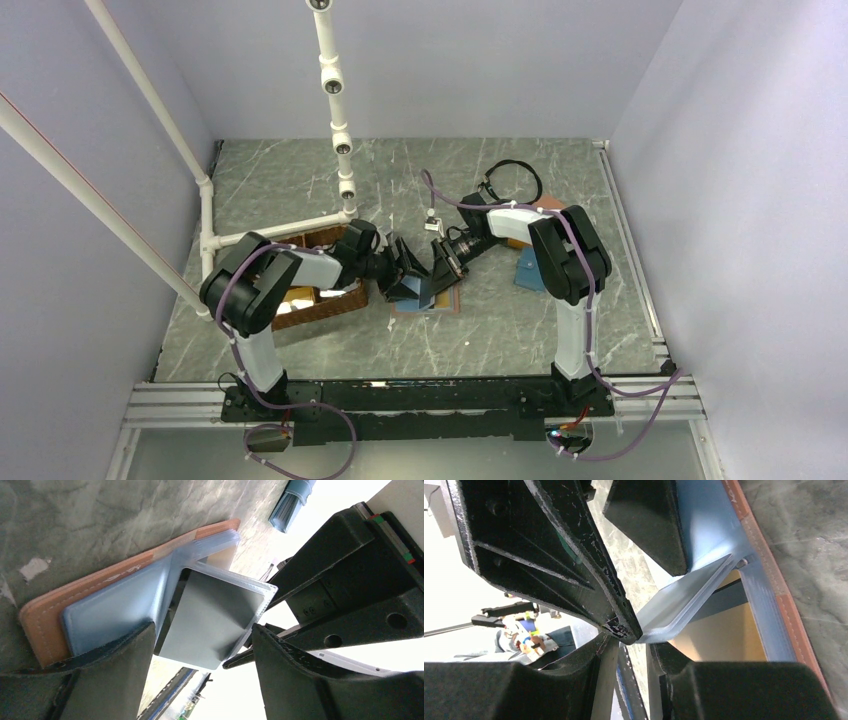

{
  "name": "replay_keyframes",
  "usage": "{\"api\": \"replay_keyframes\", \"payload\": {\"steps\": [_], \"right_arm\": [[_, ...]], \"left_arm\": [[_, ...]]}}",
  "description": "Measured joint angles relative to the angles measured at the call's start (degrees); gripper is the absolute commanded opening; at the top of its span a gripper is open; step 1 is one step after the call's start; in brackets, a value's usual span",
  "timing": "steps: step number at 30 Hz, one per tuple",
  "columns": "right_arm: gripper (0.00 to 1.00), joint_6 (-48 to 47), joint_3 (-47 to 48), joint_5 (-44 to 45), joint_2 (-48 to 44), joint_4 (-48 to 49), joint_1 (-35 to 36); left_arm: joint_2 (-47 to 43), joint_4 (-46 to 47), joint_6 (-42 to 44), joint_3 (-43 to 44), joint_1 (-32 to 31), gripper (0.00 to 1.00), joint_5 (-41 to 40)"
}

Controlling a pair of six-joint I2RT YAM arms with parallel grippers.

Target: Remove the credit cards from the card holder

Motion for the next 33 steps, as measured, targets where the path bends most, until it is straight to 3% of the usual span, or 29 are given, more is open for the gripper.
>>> {"api": "replay_keyframes", "payload": {"steps": [7,13,24,33], "right_arm": [[0.38,-0.1,0.0,-2.9,0.0,0.0,0.0],[0.37,-0.2,0.1,-4.3,0.0,0.0,0.0],[0.18,0.2,1.3,-4.5,0.6,-0.5,1.0],[0.09,2.2,1.2,-2.9,0.7,-0.4,1.0]], "left_arm": [[-4.3,-4.8,2.6,0.0,0.0,0.98,-3.5],[-5.5,-8.2,4.2,1.4,0.1,1.0,-5.0],[-4.7,-10.3,4.8,2.4,0.4,0.99,-5.1],[-4.0,-9.8,3.9,2.4,0.9,1.0,-4.5]]}}
